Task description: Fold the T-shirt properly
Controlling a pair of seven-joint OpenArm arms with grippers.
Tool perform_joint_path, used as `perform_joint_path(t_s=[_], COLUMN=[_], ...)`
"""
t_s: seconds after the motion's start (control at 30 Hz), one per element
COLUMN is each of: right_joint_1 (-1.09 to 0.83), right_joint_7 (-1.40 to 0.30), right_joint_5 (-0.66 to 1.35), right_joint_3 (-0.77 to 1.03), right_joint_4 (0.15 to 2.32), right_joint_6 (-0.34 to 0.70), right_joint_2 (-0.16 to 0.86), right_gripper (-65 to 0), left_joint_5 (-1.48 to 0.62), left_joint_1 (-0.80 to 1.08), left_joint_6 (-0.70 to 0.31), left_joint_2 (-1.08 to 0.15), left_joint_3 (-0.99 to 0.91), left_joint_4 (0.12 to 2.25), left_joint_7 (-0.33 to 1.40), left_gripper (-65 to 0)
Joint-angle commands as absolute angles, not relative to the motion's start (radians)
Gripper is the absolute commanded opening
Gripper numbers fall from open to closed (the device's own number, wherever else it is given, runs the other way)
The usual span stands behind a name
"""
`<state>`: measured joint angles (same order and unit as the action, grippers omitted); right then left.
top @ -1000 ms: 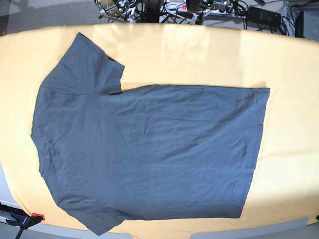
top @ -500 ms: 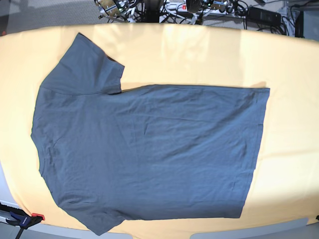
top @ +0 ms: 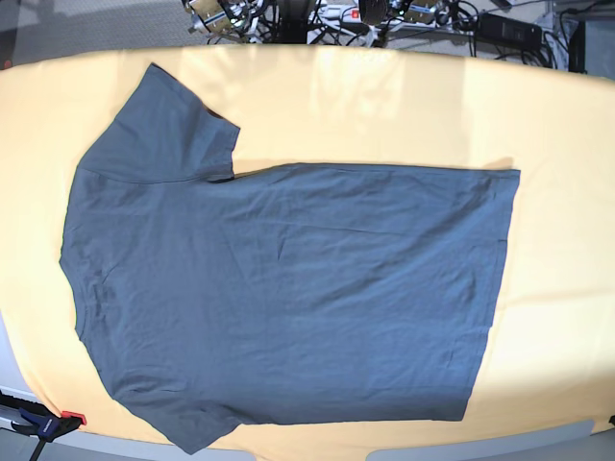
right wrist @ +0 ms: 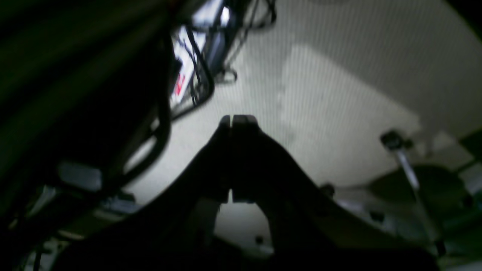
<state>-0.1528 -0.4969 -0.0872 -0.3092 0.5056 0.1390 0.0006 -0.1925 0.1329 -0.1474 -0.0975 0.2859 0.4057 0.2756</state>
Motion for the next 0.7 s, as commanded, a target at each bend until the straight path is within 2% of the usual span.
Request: perform_joint_path(t_s=[0.0, 0.13, 0.37, 0.47, 0.6, 0.63, 0.67], right_joint_1=[-0.173, -0.242, -0.381, -0.456, -0.526, -0.540, -0.553], right_joint_7=[-0.519, -0.519, -0.608, -0.616, -0.649, -0.649, -0.649], right_joint_5=[-0.087, -0.087, -0.083, -0.083, -0.083, -0.082, -0.082], right_joint_3=[-0.307, -0.307, -0.307, -0.307, -0.307, -0.307, -0.307], right_joint_4=[0.516, 0.568, 0.777, 0.889, 1.005, 1.026, 1.044], right_joint_6=[0.147, 0.245, 0.265, 0.297, 0.329, 0.342, 0.353], right_joint_2=[0.007, 0.039, 0.101, 0.117, 0.119, 0.119, 0.119], right_gripper=[-65.0, -65.0, -65.0, -65.0, -65.0, -62.6, -57.4], left_joint_5=[-0.181, -0.173, -0.253, -0.317, -0.385, -0.392, -0.399], left_joint_1=[0.141, 0.176, 0.296, 0.369, 0.455, 0.473, 0.491], left_joint_6=[-0.157, -0.205, -0.265, -0.315, -0.433, -0.447, -0.451], left_joint_2=[-0.104, -0.136, -0.257, -0.308, -0.371, -0.383, -0.394], left_joint_3=[0.286, 0.286, 0.288, 0.288, 0.288, 0.288, 0.288], left_joint_4=[0.413, 0.457, 0.616, 0.700, 0.812, 0.841, 0.868], left_joint_7=[0.304, 0.349, 0.405, 0.409, 0.409, 0.409, 0.409], left_gripper=[-65.0, -65.0, -65.0, -65.0, -65.0, -65.0, -65.0])
